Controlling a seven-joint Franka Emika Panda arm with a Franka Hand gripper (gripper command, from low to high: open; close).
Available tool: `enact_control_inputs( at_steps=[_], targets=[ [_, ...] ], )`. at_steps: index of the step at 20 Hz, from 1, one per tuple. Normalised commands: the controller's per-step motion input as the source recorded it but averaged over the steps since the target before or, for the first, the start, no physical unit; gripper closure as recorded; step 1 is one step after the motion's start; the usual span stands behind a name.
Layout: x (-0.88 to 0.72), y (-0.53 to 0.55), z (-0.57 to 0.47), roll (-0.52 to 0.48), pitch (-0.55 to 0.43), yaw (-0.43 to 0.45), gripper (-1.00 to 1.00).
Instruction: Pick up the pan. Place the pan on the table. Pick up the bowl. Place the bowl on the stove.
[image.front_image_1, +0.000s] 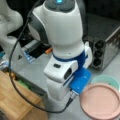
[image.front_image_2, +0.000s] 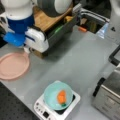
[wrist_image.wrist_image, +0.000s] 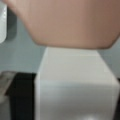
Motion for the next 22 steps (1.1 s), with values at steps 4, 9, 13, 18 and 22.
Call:
enact_control_inputs(
  at_steps=[4, 9, 13, 18, 22],
  targets=[
    [0.33, -0.14, 0.08, -0.034, 0.113, 0.026, 1.0],
    [0.3, -0.09, -0.03, -0.071, 0.135, 0.045, 1.0],
    [0.28, -0.04, -0.15, -0.14, 0.137, 0.067, 1.0],
    [0.21, 0.0, -0.05, -0.129, 0.105, 0.081, 1.0],
    [0.14, -0.01, 0.05, -0.148, 0.077, 0.081, 1.0]
  ],
)
